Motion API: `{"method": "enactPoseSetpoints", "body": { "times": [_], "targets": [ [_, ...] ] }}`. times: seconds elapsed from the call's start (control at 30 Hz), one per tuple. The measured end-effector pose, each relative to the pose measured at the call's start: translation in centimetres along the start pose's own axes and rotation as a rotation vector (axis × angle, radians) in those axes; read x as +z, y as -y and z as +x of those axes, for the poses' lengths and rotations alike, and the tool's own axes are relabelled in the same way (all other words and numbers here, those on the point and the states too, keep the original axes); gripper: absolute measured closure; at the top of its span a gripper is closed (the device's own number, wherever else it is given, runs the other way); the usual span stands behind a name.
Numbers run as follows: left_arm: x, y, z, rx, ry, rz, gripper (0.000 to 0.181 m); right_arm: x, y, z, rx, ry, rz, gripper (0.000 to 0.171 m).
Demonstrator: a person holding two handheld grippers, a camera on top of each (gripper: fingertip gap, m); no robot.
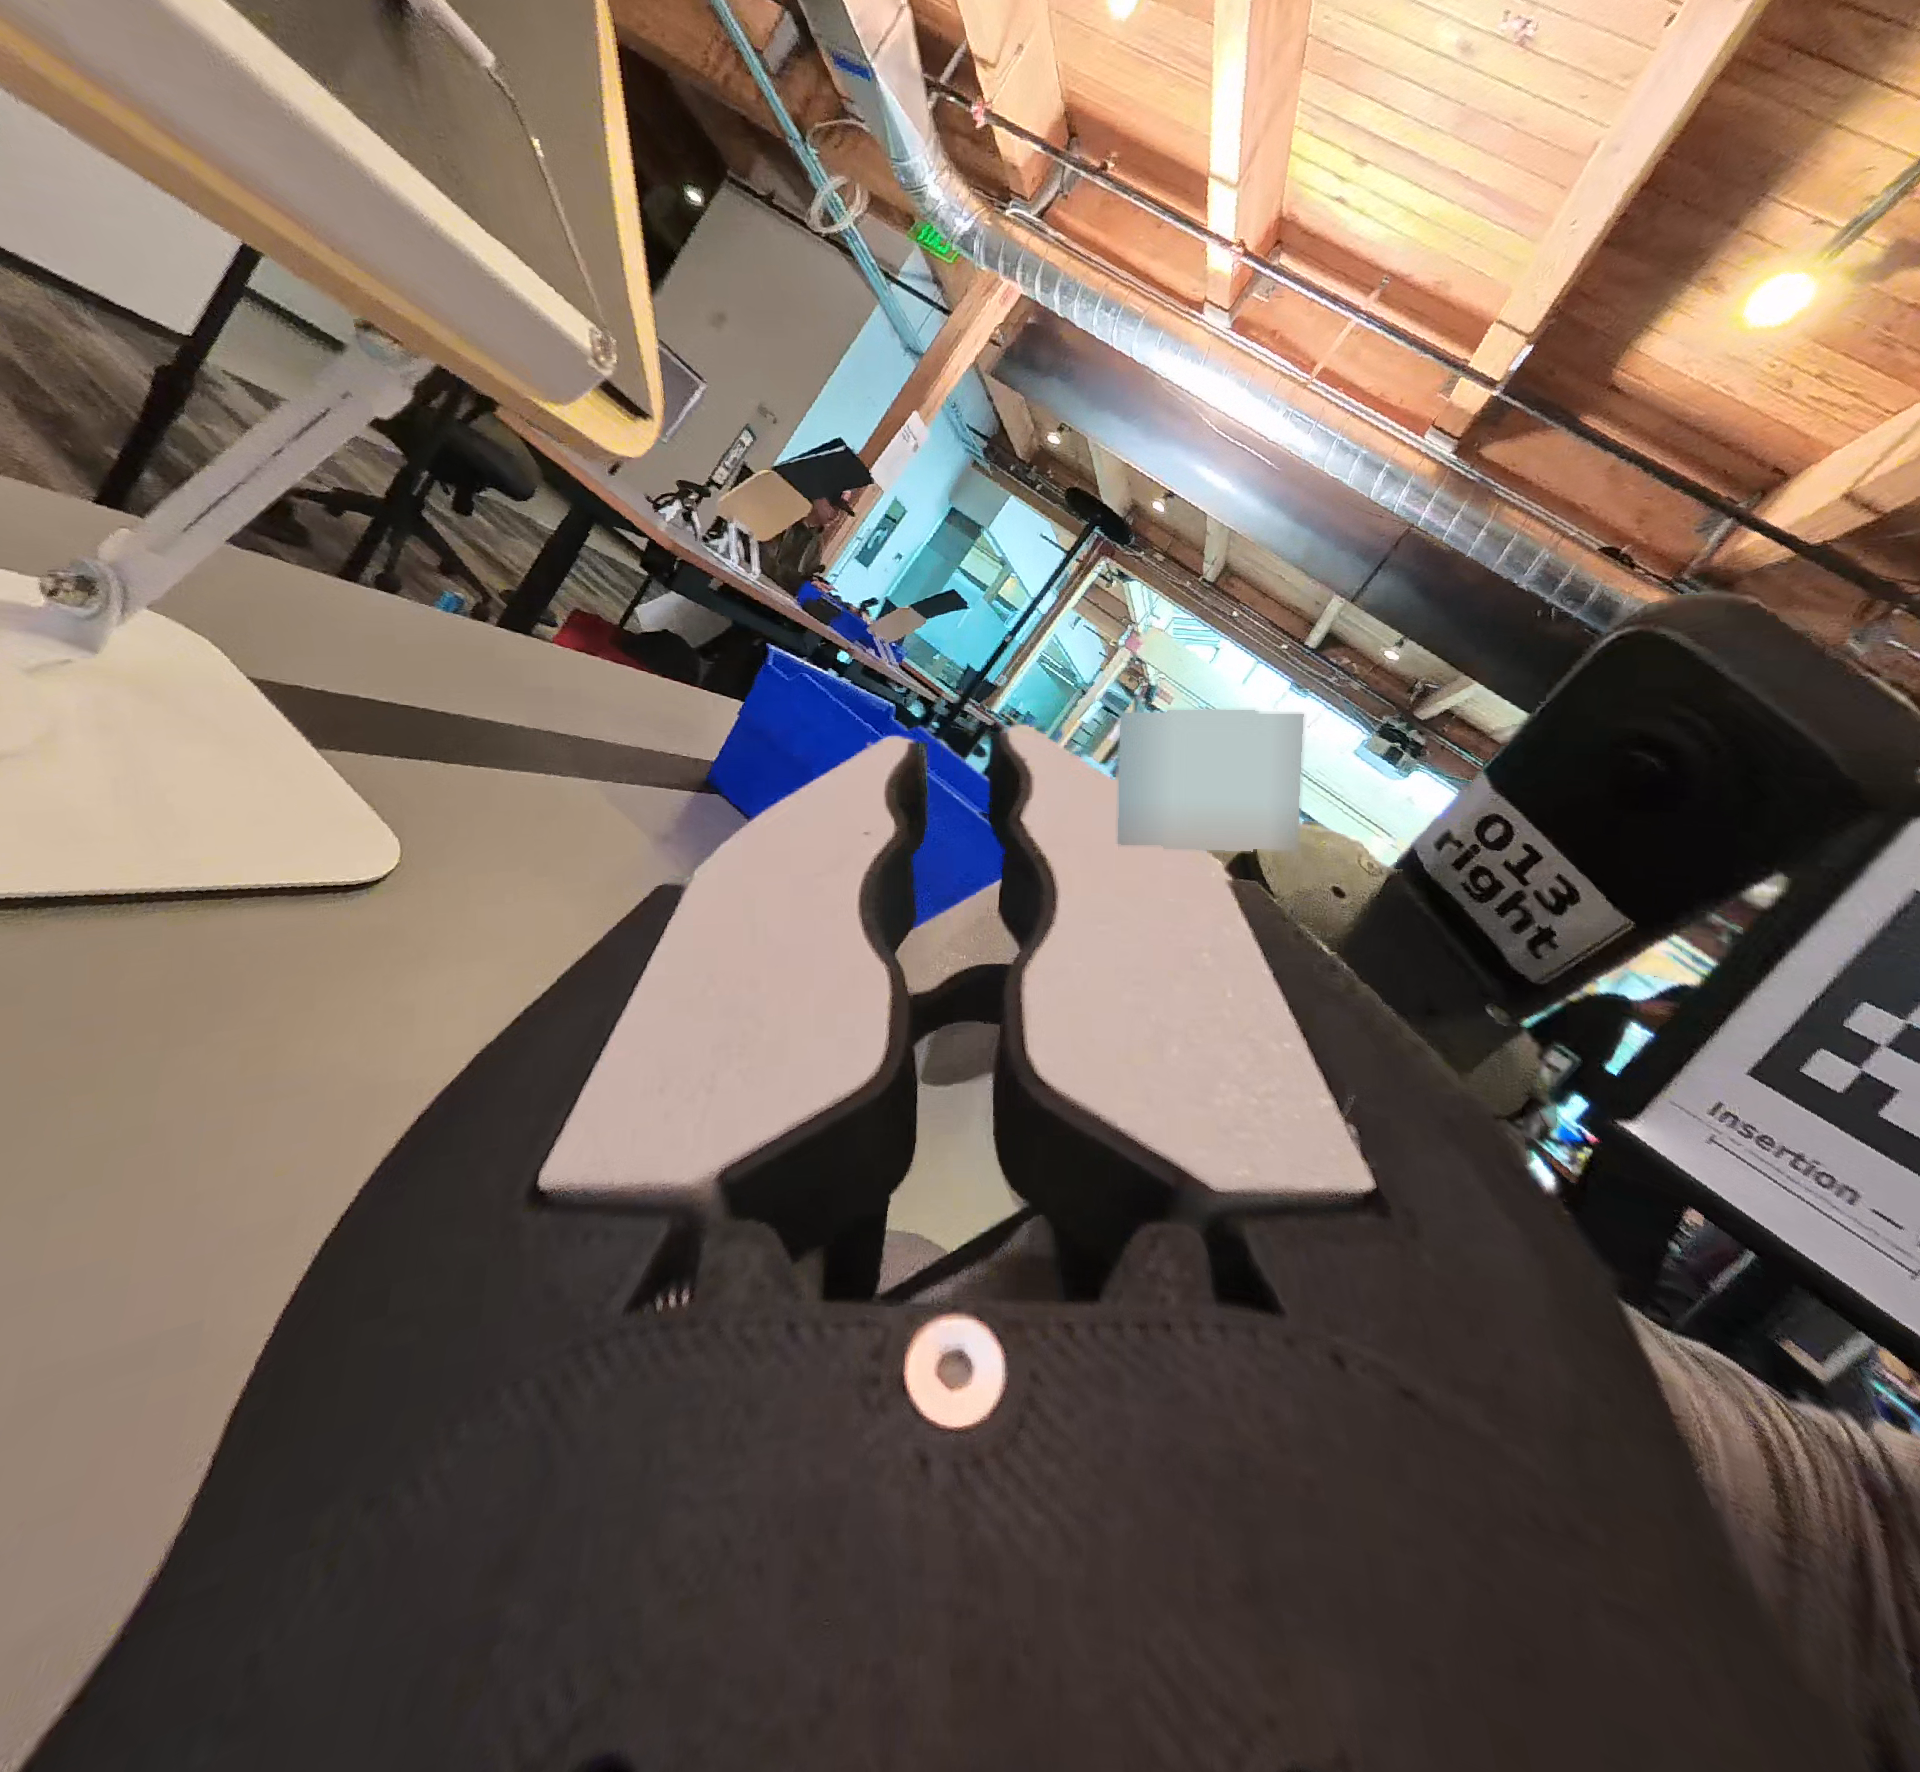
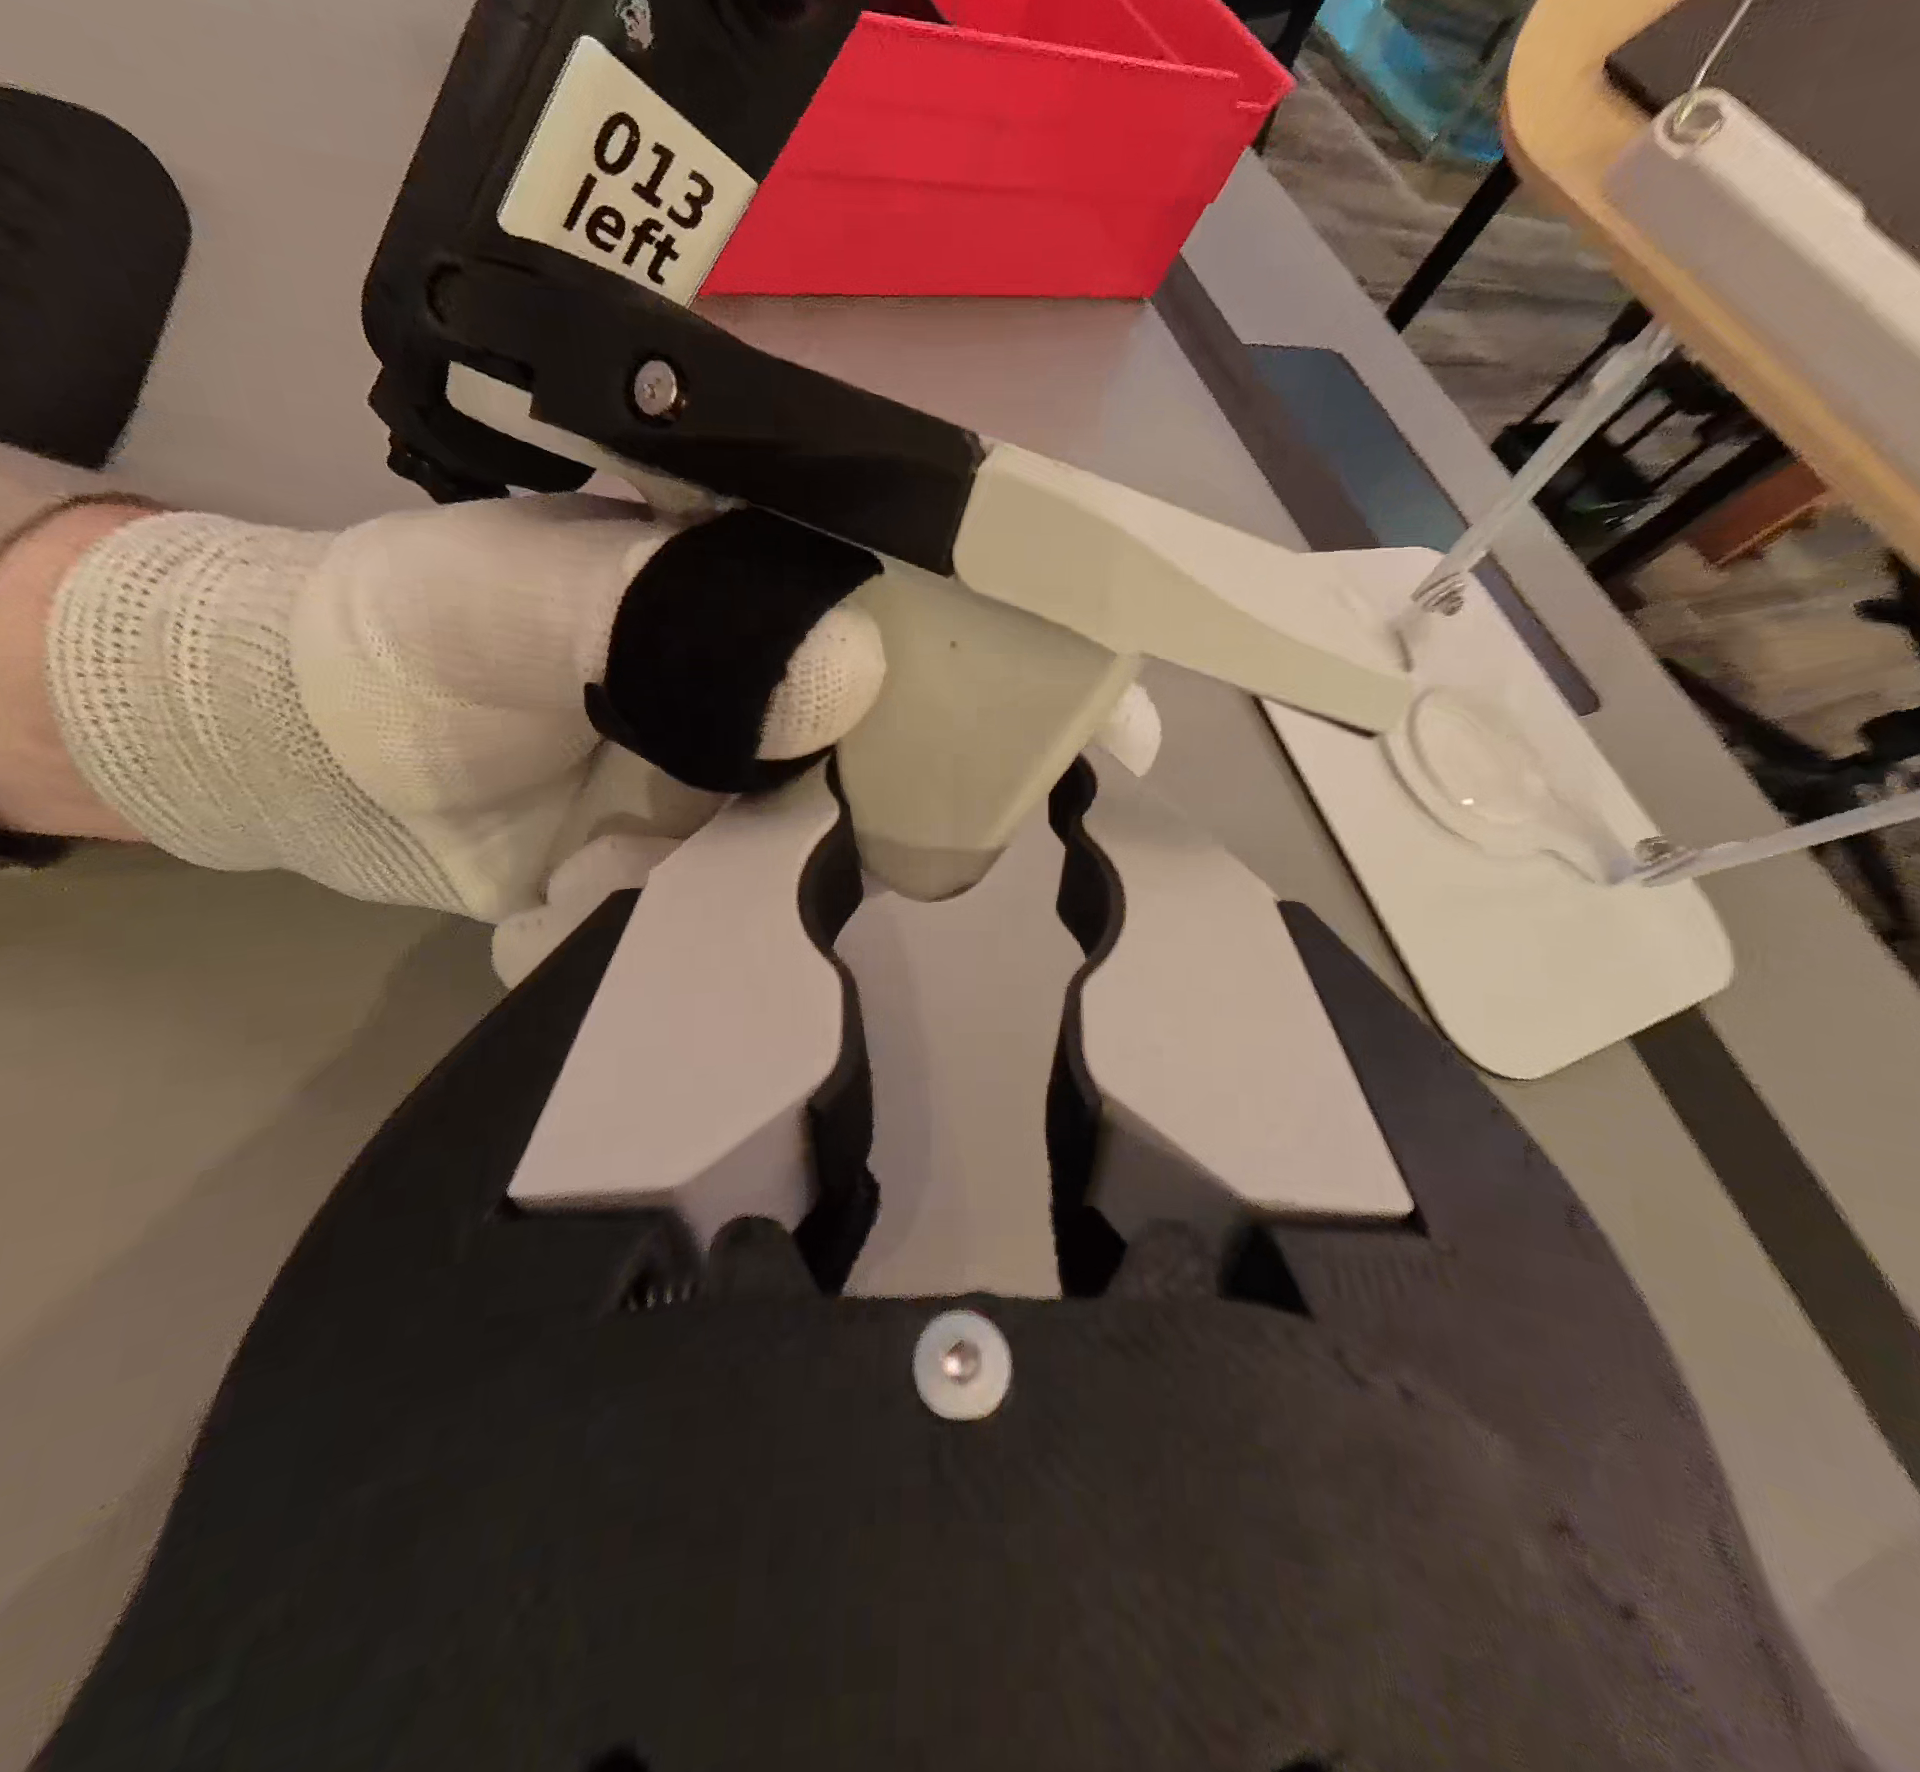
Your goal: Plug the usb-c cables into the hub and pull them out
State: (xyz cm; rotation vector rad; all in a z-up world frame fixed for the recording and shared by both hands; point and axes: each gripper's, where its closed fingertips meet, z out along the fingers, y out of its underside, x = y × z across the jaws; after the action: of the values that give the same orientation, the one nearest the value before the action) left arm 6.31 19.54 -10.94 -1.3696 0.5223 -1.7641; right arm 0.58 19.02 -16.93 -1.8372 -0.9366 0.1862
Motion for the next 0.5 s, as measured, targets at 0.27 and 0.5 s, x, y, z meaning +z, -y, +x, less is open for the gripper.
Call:
{"method": "enactPoseSetpoints", "body": {
  "times": [0.27, 0.5],
  "targets": [
    [-2.0, 5.0, -0.6, 0.151, 0.188, 0.101, 0.143, -2.4, 3.0, 2.0, -0.059, 0.056, 0.034, 0.104],
    [-5.1, 11.8, 2.1, 0.478, 0.38, -0.005, 0.181, -3.2, 3.5, 6.2, 0.085, -0.053, 0.167, 0.171]
  ]
}}
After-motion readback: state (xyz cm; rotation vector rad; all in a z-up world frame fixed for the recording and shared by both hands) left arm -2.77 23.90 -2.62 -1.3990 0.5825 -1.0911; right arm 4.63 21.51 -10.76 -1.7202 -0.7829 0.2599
